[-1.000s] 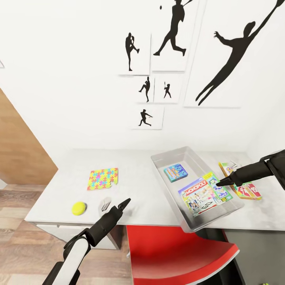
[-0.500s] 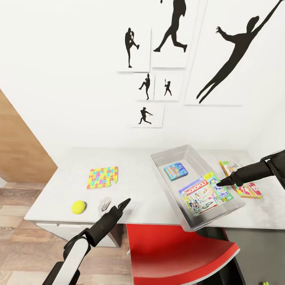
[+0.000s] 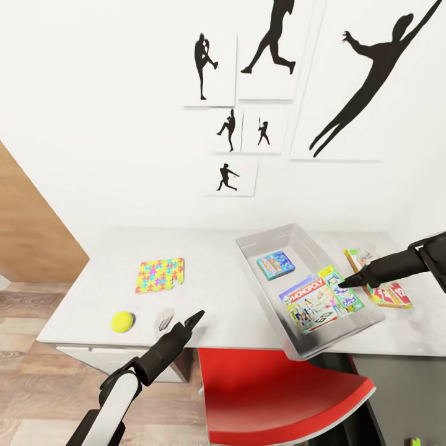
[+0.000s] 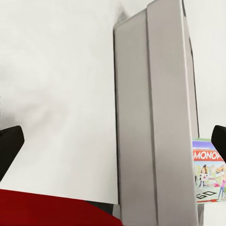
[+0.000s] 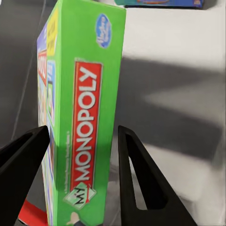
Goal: Put all the toys in the child's room - the three board games (two on the bed and one on the table), the two jigsaw puzzles on the table, and the tennis ball on the table - inside the toy box on the table in the child's room.
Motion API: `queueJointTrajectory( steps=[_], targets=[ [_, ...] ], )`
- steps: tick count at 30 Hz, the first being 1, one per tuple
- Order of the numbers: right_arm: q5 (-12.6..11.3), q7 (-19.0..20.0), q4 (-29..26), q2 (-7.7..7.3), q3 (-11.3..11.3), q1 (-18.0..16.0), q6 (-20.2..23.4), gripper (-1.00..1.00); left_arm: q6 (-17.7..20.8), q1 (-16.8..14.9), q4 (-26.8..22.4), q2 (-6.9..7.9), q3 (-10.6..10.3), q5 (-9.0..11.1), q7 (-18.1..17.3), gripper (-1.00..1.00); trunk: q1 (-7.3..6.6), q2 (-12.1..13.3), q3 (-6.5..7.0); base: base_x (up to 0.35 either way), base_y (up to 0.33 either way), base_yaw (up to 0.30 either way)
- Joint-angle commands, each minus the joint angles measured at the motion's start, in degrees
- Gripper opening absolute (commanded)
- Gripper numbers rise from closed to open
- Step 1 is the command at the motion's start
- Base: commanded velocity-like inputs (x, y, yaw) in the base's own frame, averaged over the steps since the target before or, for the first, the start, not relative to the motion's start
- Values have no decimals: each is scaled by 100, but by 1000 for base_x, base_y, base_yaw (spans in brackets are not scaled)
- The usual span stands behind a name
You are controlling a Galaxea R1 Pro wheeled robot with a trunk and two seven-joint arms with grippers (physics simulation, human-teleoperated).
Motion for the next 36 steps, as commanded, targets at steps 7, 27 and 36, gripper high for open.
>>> queueJointTrajectory(
  steps=[7, 27, 36],
  targets=[
    [41, 45, 30, 14, 8, -173, 105, -100, 30, -3, -3, -2, 9, 38, -12, 100, 3, -11, -23, 0, 0, 0],
    [39, 45, 54, 58, 49, -230, 293, -100, 30, -3, -3, -2, 8, 40, -15, 100, 3, -11, -29, 0, 0, 0],
    [39, 45, 81, 78, 72, -229, 300, -100, 30, -3, -3, 3, 11, 42, -22, 100, 3, -11, -37, 0, 0, 0]
  ],
)
